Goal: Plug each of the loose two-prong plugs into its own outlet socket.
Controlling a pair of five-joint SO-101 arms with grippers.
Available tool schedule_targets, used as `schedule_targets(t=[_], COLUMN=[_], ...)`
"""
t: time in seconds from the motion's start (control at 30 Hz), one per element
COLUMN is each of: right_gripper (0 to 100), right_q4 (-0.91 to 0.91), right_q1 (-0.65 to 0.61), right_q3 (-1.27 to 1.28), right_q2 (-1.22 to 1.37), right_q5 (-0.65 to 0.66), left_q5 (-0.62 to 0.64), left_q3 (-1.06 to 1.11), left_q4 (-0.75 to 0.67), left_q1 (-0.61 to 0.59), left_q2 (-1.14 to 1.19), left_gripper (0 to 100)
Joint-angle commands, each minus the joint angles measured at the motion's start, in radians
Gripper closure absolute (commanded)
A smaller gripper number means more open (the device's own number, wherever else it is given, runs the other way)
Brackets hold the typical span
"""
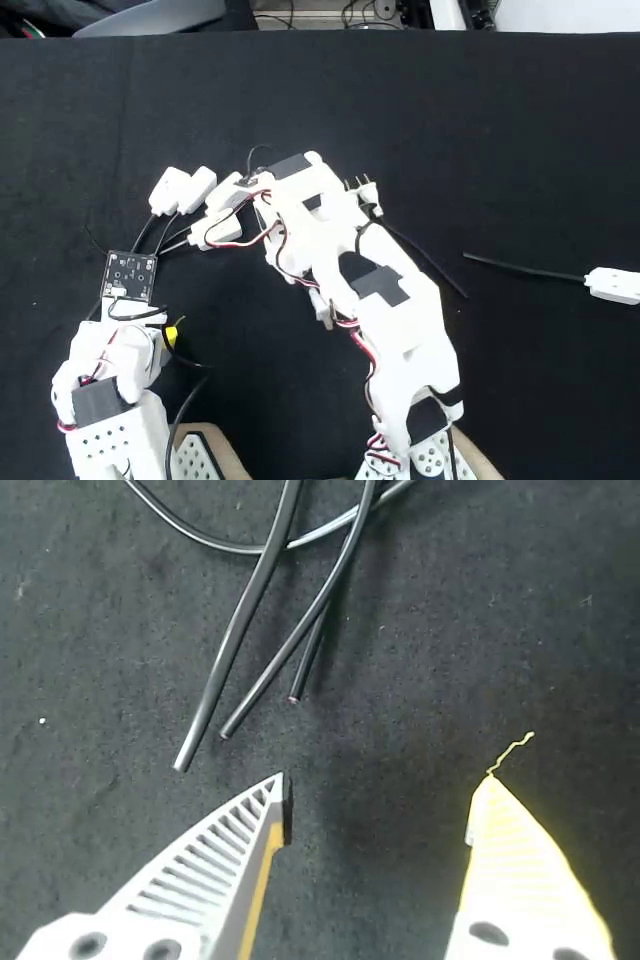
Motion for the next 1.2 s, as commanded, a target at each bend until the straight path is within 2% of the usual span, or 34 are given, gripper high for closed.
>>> schedule_targets(t=[0.0,1.17], right_gripper=[94.6,94.6], right_q4=[0.015,0.052], right_q1=[-0.018,-0.018], right_q3=[-0.025,-0.024], right_q2=[-0.058,-0.059], right_q5=[-0.035,-0.009], left_q5=[0.000,-0.002], left_q3=[0.019,0.019], left_q4=[0.006,0.008], left_q1=[0.005,0.010], left_q2=[-0.006,-0.006], left_gripper=[71,71])
